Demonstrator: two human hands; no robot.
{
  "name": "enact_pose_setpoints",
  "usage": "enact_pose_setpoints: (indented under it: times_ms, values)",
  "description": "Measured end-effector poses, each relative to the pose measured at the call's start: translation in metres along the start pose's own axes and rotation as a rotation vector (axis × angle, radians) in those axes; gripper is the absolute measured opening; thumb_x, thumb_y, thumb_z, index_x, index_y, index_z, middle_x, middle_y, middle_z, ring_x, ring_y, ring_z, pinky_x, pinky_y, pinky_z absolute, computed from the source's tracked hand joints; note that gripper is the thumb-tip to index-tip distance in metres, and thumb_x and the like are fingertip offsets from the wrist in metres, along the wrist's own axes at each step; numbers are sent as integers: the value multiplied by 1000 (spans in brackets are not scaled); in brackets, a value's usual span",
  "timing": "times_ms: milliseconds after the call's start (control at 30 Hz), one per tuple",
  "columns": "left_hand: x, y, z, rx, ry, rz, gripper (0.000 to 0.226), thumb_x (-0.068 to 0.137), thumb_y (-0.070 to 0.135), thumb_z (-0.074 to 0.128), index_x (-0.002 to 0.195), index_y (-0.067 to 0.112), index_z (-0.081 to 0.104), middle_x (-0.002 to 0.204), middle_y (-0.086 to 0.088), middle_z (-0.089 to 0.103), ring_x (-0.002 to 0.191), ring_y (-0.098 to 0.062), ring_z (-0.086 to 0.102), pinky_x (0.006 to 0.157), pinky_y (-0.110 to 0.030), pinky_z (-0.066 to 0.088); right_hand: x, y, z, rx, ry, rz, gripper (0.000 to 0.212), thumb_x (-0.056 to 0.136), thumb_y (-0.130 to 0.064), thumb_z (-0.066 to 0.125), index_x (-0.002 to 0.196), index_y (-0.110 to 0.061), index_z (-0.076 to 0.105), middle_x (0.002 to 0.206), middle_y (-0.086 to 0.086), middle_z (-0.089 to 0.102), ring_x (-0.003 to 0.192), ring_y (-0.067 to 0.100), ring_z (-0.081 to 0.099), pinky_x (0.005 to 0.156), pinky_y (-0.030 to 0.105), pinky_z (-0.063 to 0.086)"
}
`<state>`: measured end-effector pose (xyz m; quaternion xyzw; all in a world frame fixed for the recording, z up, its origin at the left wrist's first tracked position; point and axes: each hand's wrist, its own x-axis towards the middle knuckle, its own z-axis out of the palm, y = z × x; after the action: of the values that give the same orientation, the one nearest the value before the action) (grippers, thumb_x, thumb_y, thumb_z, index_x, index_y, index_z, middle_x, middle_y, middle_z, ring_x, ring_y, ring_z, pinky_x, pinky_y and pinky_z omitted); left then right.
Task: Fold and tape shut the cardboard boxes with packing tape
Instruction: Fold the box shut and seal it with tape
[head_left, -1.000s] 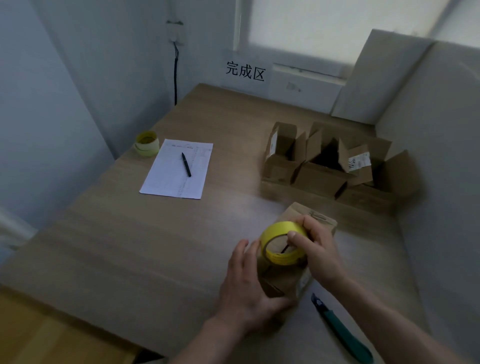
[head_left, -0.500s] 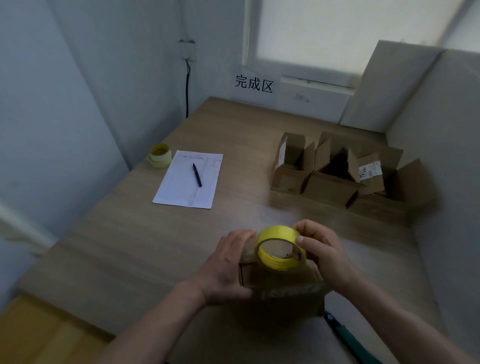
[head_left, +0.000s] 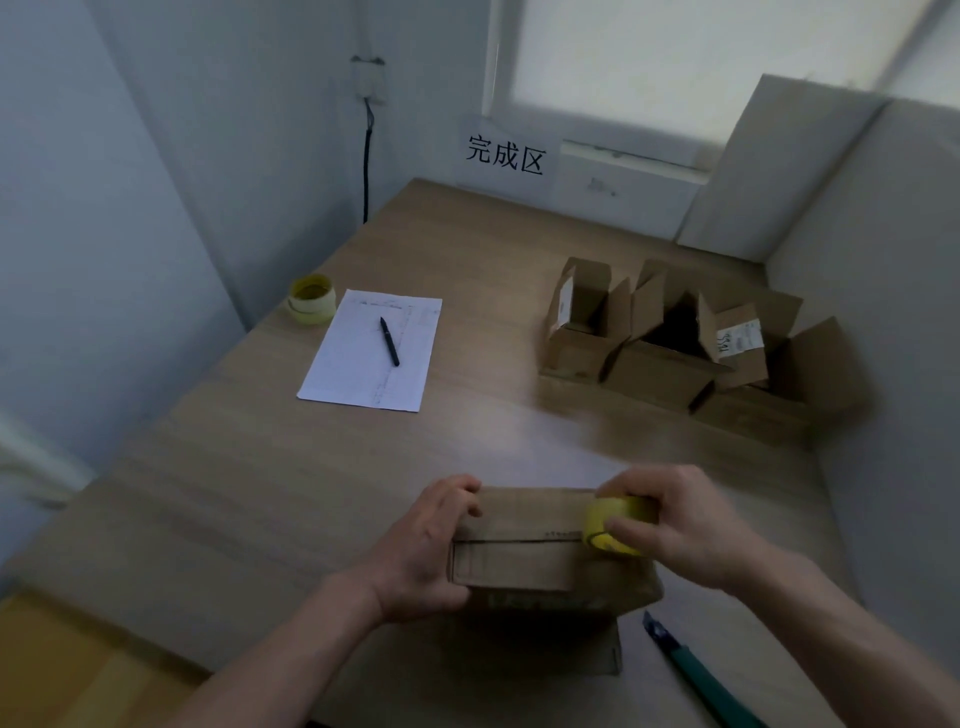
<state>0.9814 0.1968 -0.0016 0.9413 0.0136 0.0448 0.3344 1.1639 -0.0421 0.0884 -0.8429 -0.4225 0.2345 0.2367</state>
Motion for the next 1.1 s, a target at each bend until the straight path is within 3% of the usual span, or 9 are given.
enact_pose_setpoints:
  times_ms: [67, 133, 267, 367, 433, 533, 733, 933, 1100]
  values:
    - [1, -4, -3, 22, -10, 14, 64, 63, 35, 74, 117, 21, 42, 144, 5, 29, 131, -6, 30, 101, -5, 27, -6, 2, -6, -221, -2, -6, 20, 85, -48, 69, 103, -45, 62, 100, -23, 60, 90, -6, 57, 75, 22, 53]
    - [2, -7, -6, 43, -33, 24, 64, 63, 36, 72, 118, 22, 42, 145, 6, 26, 133, -4, 27, 102, -4, 25, -10, 5, -9, -252, -5, 22, 18, 84, -51, 68, 99, -43, 63, 95, -20, 60, 88, -5, 56, 72, 20, 51]
    - [3, -13, -5, 66, -56, 31, 65, 63, 39, 71, 119, 24, 41, 146, 7, 24, 133, -2, 24, 101, 2, 18, -18, 15, -9, 192, 59, 121, 18, 83, -44, 68, 72, -29, 67, 69, -4, 62, 64, 7, 57, 60, 31, 44]
    - [5, -15, -5, 70, -66, 28, 66, 63, 39, 72, 119, 25, 41, 145, 9, 24, 131, 0, 24, 99, 3, 19, -19, 23, -6, 309, 87, 166, 23, 81, -34, 71, 63, -23, 64, 60, -2, 54, 58, 10, 51, 59, 34, 40]
    - [6, -15, -6, 66, -80, 24, 65, 62, 37, 72, 118, 26, 39, 145, 10, 24, 130, 1, 25, 99, 2, 21, -19, 30, -5, 132, 126, 220, 29, 83, -31, 76, 60, -20, 60, 58, -2, 56, 55, 9, 51, 56, 33, 42]
    - [5, -16, -6, 72, -81, 20, 66, 62, 33, 73, 118, 24, 41, 146, 9, 24, 132, -1, 26, 100, 1, 21, -16, 32, -3, -169, 160, 272, 35, 78, -45, 77, 58, -23, 59, 56, -5, 57, 54, 6, 53, 47, 22, 37]
    - [5, -14, -8, 96, -89, 23, 66, 64, 29, 73, 121, 21, 41, 149, 5, 23, 138, -5, 21, 105, -2, 16, -11, 37, 4, -206, 102, 331, 34, 80, -51, 72, 66, -22, 62, 65, -2, 62, 63, 13, 57, 57, 38, 49]
    - [4, -14, -8, 111, -99, 43, 63, 66, 29, 72, 121, 25, 40, 150, 10, 20, 139, -2, 17, 106, -4, 17, -1, 42, 7, -394, 60, 384, 33, 80, -56, 67, 67, -27, 59, 66, -9, 60, 63, 4, 55, 48, 24, 33]
    - [5, -14, -9, 113, -110, 34, 64, 67, 29, 73, 121, 26, 39, 150, 11, 20, 139, -1, 17, 107, -4, 17, 3, 47, 12, -347, -36, 437, 33, 78, -59, 66, 73, -27, 63, 75, -8, 62, 71, 9, 57, 61, 33, 50]
